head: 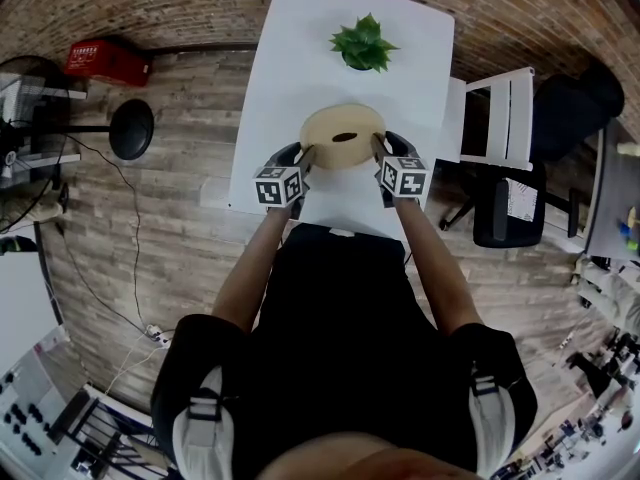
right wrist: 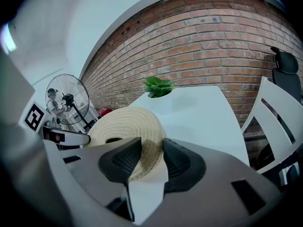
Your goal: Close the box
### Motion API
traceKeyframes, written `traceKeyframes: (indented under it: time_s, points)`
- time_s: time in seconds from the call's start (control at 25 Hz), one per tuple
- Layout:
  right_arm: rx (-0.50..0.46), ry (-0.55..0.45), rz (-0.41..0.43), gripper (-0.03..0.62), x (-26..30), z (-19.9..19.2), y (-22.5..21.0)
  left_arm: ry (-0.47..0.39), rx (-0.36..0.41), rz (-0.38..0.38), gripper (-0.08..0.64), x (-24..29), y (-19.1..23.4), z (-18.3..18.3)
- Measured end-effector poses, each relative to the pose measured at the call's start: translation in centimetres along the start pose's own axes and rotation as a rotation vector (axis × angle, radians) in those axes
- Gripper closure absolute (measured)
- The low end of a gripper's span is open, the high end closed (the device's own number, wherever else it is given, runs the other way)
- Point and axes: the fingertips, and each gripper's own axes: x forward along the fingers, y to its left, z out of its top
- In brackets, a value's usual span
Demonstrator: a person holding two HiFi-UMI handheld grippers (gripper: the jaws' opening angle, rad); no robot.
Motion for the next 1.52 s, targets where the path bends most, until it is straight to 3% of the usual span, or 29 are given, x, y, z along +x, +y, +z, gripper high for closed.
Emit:
traceKeyframes:
  time_s: [0.72,1.52]
  points:
    - [0.007,-0.007,0.007,0.437,0.7,-0.2,-0.4,0.038,-0.025,-0.035,0.397,1.0,0.7,-0.2]
    - [0.02,-0.052,0.005,0.428,-1.1,-1.0,-0.2,0.09,0.112,0.049,0.35,0.7,1.1,0.0]
